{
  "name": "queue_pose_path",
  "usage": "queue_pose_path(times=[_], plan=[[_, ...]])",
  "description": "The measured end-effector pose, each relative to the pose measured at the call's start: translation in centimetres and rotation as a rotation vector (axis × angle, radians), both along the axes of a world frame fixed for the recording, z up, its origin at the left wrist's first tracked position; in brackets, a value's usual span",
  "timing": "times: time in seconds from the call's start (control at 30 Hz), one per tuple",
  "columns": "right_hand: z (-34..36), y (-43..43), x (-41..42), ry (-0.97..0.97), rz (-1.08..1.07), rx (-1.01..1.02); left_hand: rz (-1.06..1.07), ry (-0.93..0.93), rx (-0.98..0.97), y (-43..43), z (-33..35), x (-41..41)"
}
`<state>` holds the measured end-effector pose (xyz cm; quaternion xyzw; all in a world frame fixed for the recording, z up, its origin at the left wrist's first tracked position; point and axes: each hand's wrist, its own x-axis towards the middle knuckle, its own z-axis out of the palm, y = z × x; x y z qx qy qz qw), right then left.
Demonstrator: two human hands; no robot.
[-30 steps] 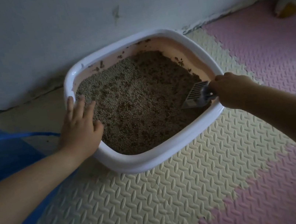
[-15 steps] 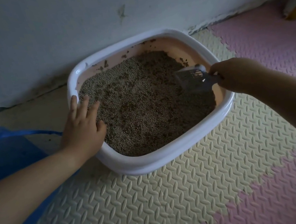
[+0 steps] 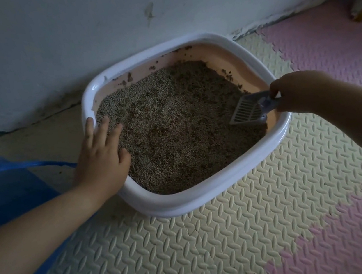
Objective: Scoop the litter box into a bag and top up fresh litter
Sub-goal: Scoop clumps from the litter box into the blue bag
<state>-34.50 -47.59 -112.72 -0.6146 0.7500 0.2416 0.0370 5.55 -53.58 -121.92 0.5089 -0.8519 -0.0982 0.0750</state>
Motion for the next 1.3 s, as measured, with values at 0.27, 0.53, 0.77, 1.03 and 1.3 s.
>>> queue_pose_path(times=[0.27, 0.53, 0.77, 1.03, 1.3], plan=[[-3.4, -0.6, 0.2, -0.047, -0.038, 0.013, -0.007, 0.046, -0.007, 0.1, 0.0, 0.0], [-6.8, -2.2, 1.4, -0.273, -0.139, -0.191, 0.0, 0.093, -0.013, 0.2, -0.2, 0.0], [-9.1, -6.2, 4.9, -0.466, -0.26, -0.357, 0.02, 0.078, -0.015, 0.3, -0.3, -0.1], [-10.7, -9.2, 8.6, -0.733, -0.562, -0.409, 0.017, 0.076, -0.018, 0.4, 0.0, -0.2], [-10.1, -6.3, 7.1, -0.78, -0.385, -0.526, 0.012, 0.074, -0.027, 0.3, -0.1, -0.2]])
